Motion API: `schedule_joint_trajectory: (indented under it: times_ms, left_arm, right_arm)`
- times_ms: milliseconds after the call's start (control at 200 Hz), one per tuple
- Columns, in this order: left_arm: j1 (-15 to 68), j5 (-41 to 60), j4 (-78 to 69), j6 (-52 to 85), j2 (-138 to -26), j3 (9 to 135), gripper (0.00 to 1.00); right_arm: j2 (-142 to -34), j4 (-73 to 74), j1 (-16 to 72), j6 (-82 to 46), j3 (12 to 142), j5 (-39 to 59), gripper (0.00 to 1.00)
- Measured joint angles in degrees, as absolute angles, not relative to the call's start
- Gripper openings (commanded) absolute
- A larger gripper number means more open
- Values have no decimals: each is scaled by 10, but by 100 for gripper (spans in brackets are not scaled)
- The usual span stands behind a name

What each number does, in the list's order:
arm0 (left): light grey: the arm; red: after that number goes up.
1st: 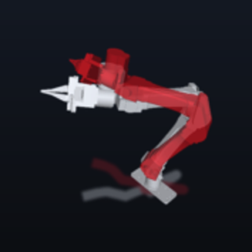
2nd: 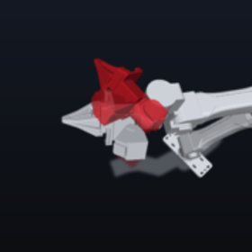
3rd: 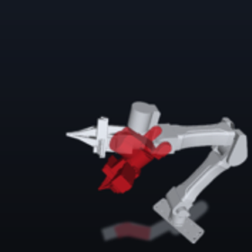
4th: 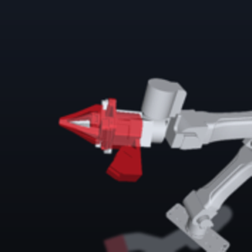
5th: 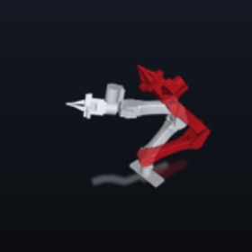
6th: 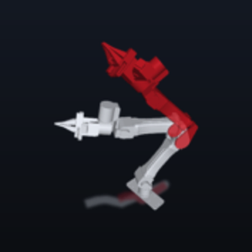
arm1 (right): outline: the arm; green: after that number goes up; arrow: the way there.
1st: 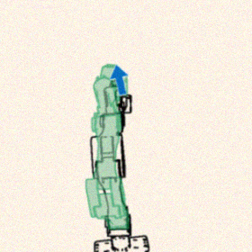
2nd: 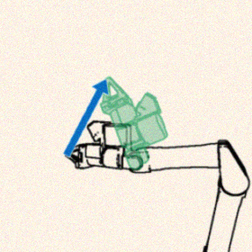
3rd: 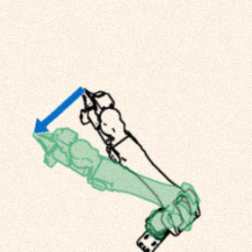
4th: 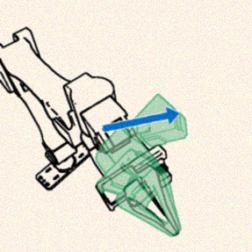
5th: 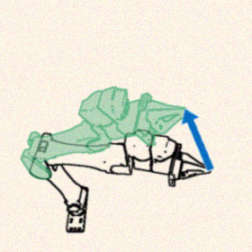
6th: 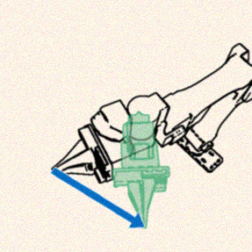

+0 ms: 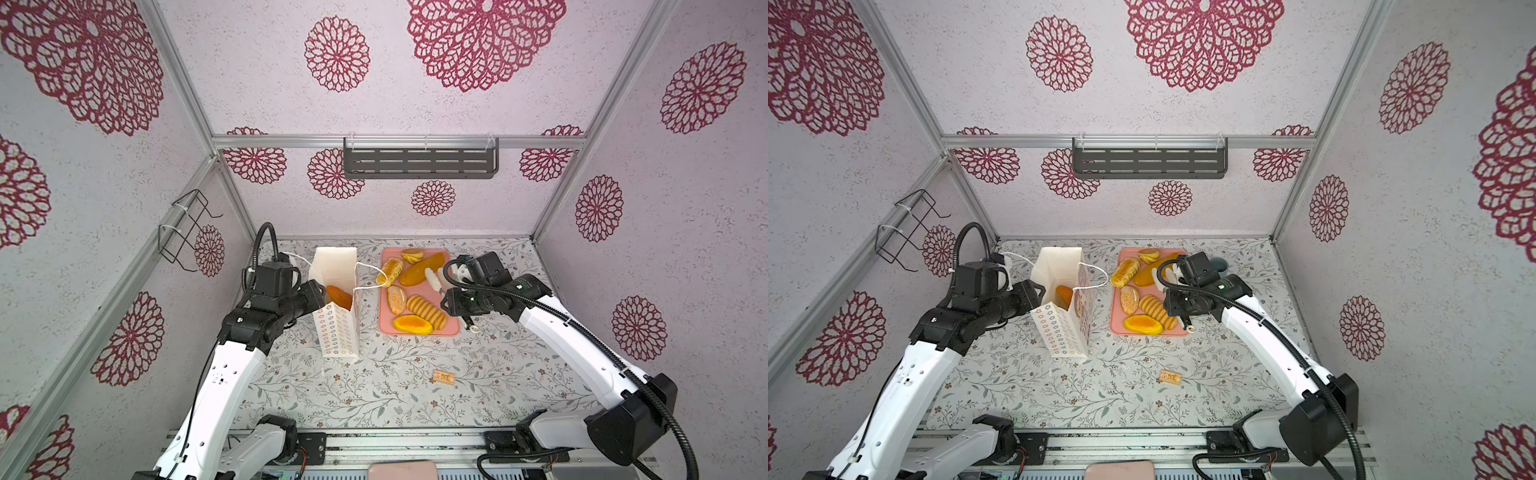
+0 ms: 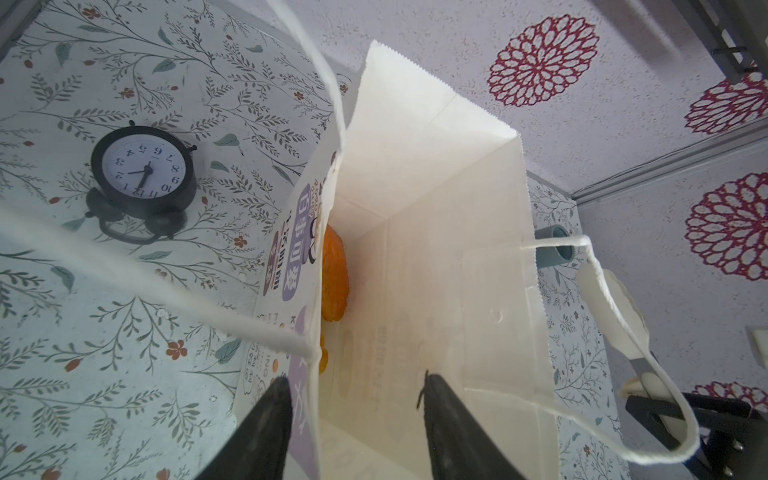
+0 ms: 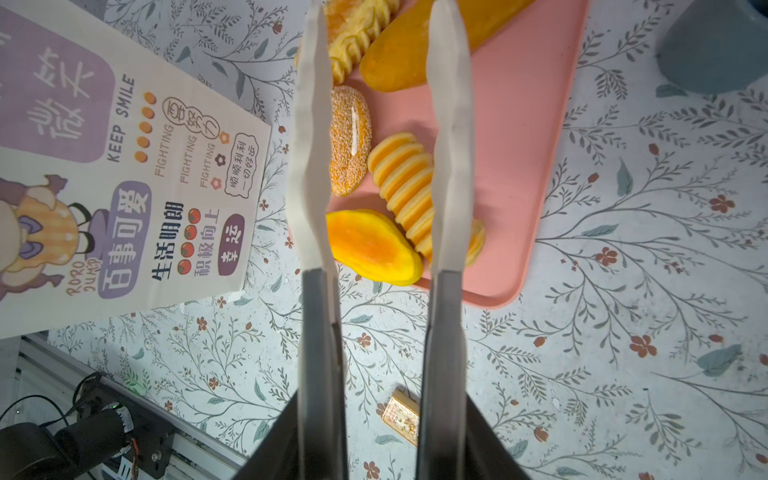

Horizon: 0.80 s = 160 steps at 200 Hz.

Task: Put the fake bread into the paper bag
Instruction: 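Move the empty tongs back over the pink tray with the right gripper, then lower the tongs onto the long orange bread and pinch it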

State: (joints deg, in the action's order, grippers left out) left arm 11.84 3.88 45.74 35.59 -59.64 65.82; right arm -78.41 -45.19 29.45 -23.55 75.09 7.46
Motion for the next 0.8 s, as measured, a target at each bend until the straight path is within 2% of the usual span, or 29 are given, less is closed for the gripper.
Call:
schedule_joint_trajectory:
  times_ms: [150,565,801]
  left_arm:
    - [118,35,458,355,-594,657,61]
    - [118,31,462,353,-580,656,61]
    - [118,31,462,351,-580,653,61]
  right_arm:
    - [-826,-426,267,-242,759,99,49]
    - [-962,-317,144,-300,765,214,55]
    - [-1001,-265,118,-332,765,261,61]
